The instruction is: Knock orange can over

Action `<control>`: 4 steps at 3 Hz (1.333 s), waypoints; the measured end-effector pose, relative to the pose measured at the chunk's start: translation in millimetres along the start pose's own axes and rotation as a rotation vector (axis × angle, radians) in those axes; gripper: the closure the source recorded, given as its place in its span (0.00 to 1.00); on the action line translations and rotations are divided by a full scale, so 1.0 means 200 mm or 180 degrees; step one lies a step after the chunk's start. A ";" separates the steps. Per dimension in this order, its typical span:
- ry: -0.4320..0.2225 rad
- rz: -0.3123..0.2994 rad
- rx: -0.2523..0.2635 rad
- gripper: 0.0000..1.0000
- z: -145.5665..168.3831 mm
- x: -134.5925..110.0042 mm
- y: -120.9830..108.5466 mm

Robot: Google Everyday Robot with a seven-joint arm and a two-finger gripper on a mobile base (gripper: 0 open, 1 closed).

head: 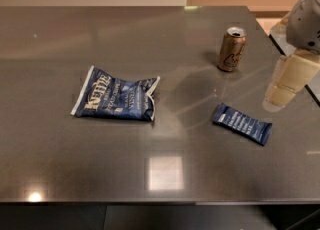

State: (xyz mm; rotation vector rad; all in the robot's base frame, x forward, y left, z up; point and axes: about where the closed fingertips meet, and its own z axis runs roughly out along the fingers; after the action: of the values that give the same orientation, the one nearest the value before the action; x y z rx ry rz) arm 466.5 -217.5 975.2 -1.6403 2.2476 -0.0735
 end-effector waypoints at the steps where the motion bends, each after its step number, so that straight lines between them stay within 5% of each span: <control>1: -0.0136 0.0182 0.0087 0.00 0.07 -0.02 -0.15; 4: -0.0512 0.0812 0.0355 0.00 0.39 0.01 -0.71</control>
Offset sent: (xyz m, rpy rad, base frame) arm 0.1248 -0.0191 -0.0286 0.1433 -0.1107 -0.1752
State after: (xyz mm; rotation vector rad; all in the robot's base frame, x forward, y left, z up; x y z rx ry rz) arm 620.4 -251.9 936.4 -1.2464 2.2641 -0.0020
